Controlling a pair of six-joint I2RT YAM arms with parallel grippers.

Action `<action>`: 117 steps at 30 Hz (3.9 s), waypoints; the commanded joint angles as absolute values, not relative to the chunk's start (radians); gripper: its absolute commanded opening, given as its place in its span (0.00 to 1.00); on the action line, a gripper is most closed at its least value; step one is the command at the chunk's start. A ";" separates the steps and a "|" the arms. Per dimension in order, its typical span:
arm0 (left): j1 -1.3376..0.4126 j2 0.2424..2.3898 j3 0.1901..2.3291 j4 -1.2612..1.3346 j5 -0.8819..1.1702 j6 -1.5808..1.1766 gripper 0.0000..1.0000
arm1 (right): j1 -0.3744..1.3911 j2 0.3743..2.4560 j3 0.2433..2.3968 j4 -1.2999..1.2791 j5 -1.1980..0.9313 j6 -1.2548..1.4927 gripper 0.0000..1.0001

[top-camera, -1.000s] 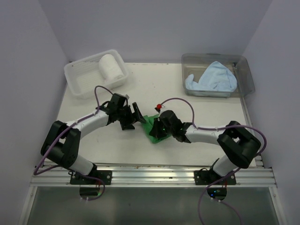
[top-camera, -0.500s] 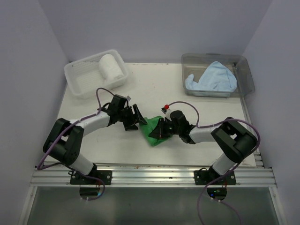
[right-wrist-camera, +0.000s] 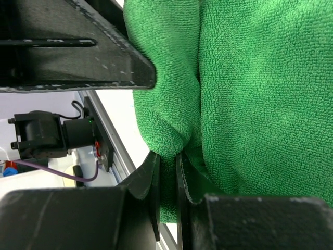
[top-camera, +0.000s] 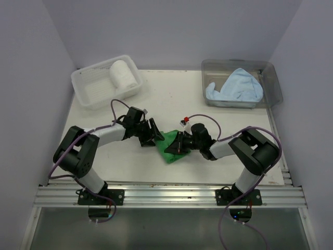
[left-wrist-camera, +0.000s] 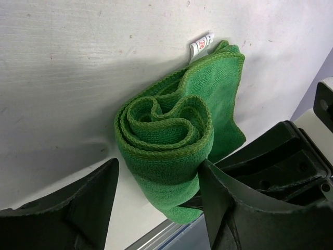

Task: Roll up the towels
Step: Roll the towel

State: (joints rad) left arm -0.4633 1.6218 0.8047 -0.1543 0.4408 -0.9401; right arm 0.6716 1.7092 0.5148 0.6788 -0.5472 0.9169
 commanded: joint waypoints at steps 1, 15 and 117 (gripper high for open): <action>-0.477 1.655 0.819 -0.095 0.446 -0.957 0.65 | 0.669 1.733 0.492 0.673 -0.581 0.928 0.00; -0.491 1.680 0.851 -0.143 0.407 -0.973 0.20 | 0.661 1.548 0.560 0.272 -0.403 0.738 0.47; -0.466 1.546 0.804 -0.262 0.397 -0.925 0.75 | 1.207 1.695 0.979 -0.173 0.522 0.287 0.00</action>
State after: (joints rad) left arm -0.4797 1.5894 0.8196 -0.2829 0.3725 -0.9413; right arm 1.2537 1.7588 1.0183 -0.2478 0.6277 0.2348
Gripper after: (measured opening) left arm 0.712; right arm 0.095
